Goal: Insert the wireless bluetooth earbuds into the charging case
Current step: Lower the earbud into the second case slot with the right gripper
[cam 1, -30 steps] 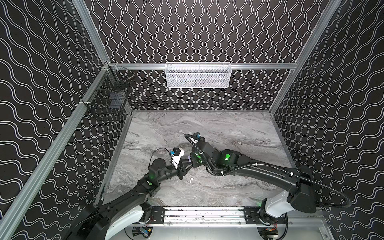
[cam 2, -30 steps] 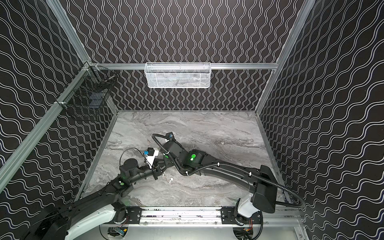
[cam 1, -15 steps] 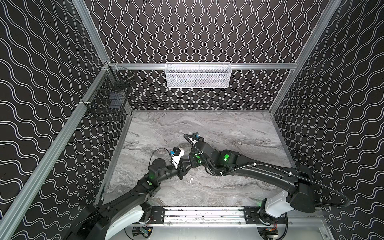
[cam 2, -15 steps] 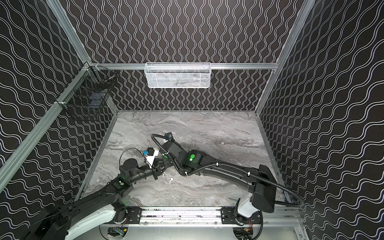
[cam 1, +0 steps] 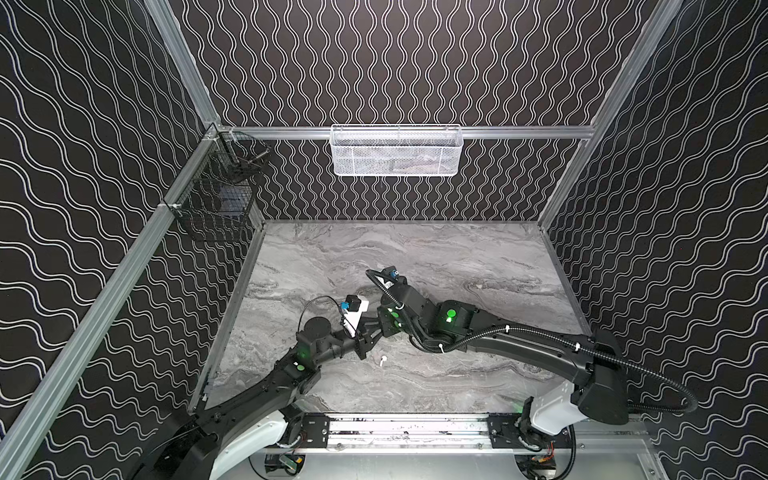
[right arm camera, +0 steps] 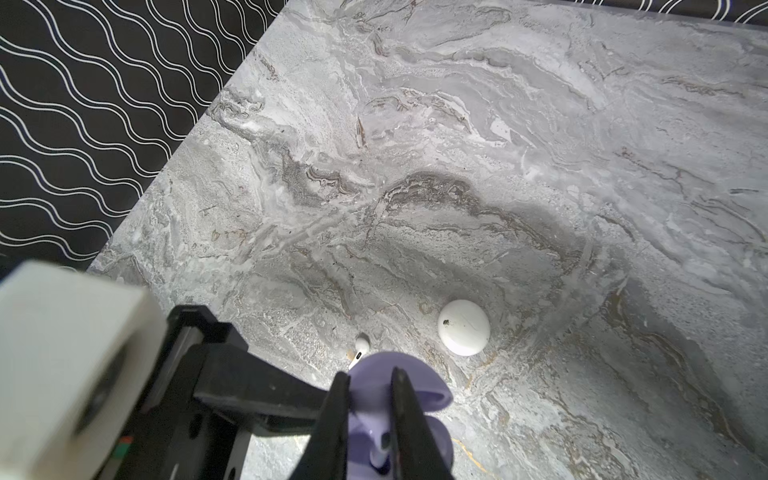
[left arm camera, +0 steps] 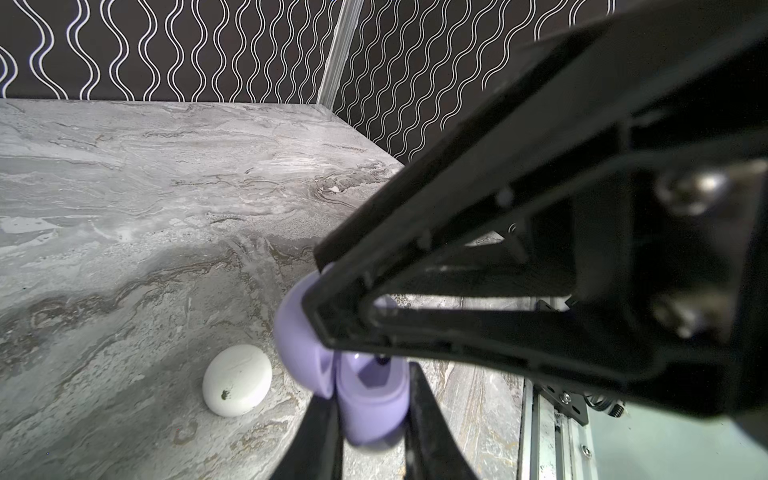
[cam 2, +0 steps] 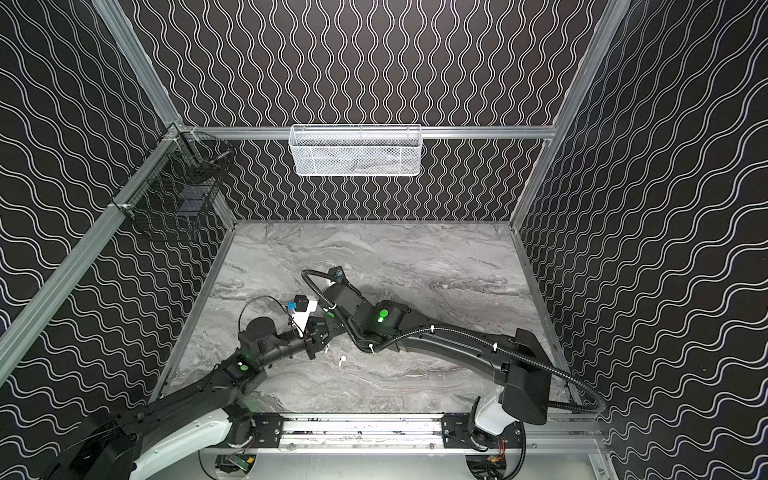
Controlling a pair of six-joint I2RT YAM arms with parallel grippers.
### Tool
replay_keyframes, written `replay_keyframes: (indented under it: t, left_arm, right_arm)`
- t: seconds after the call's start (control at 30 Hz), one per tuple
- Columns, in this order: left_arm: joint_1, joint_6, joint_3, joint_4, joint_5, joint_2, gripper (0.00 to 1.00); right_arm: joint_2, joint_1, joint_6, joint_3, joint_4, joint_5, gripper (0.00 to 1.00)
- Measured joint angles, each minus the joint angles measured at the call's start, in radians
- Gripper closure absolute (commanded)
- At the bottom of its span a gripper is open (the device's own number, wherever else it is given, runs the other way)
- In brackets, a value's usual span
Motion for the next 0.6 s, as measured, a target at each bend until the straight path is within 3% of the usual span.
replay_keyframes:
  t: [0.6]
  left_arm:
    - [0.000, 0.000, 0.000, -0.006, -0.008, -0.013, 0.89]
  right_arm:
    - [-0.002, 0.008, 0.004, -0.013, 0.000, -0.004, 0.84]
